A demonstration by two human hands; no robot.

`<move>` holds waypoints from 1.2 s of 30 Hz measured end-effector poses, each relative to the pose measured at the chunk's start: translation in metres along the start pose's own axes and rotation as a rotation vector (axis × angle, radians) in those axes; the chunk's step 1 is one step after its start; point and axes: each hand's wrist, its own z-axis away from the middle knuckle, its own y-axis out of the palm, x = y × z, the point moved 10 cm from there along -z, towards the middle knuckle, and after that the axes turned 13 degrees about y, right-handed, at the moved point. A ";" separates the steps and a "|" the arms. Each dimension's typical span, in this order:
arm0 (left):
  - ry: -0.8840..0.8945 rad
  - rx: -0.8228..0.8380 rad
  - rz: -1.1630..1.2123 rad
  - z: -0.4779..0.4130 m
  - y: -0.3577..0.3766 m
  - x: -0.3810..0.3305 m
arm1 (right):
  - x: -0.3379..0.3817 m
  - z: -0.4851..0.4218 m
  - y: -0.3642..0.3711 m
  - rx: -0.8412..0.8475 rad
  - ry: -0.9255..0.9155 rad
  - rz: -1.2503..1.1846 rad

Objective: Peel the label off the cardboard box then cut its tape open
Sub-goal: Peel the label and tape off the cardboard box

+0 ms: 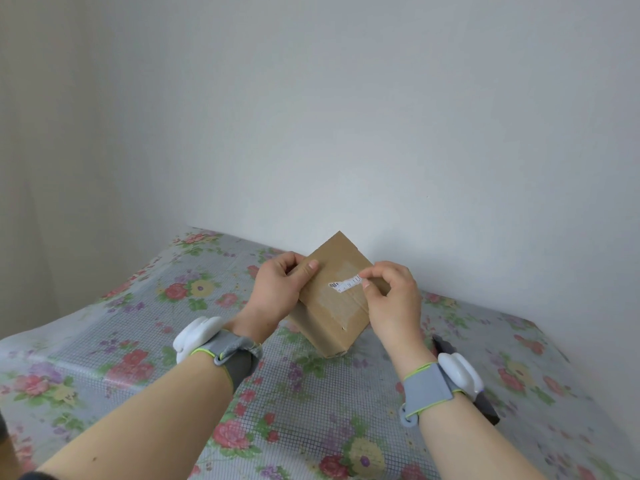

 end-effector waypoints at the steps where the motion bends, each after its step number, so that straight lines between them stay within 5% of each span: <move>1: 0.012 -0.004 0.001 0.002 0.003 -0.002 | 0.000 0.001 -0.002 -0.021 0.002 -0.003; 19: 0.077 0.033 -0.091 0.010 0.009 -0.013 | 0.008 0.005 -0.020 -0.076 -0.147 0.172; 36: 0.214 0.157 -0.264 0.010 0.033 -0.033 | 0.045 -0.005 -0.022 -0.016 -0.439 0.724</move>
